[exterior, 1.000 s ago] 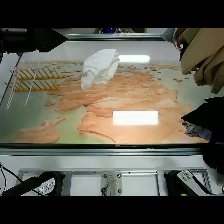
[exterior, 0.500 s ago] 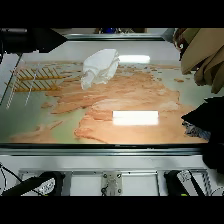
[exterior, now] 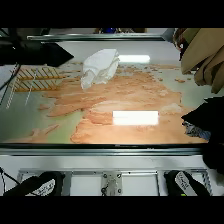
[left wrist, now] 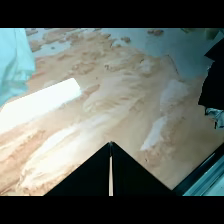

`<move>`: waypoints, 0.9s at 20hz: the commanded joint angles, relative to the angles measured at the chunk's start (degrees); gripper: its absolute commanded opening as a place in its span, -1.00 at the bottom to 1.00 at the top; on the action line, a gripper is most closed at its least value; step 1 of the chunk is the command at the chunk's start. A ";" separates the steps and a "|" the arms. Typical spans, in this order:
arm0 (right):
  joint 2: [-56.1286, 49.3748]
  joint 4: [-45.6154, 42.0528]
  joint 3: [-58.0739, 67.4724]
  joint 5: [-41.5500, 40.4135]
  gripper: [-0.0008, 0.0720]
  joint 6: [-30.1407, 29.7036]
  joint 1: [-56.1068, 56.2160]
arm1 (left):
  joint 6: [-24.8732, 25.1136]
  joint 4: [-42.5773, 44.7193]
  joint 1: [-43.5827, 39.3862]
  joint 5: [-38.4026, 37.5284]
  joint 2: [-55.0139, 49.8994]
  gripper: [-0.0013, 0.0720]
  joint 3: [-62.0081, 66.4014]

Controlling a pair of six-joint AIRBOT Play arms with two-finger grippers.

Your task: Fold the clothes and pants, and hang the long-sleeved shirts on hangers.

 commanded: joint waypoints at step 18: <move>-6.21 -13.79 -31.01 11.47 -0.89 2.56 60.89 | -0.22 1.73 -7.23 10.62 6.88 -0.92 -23.43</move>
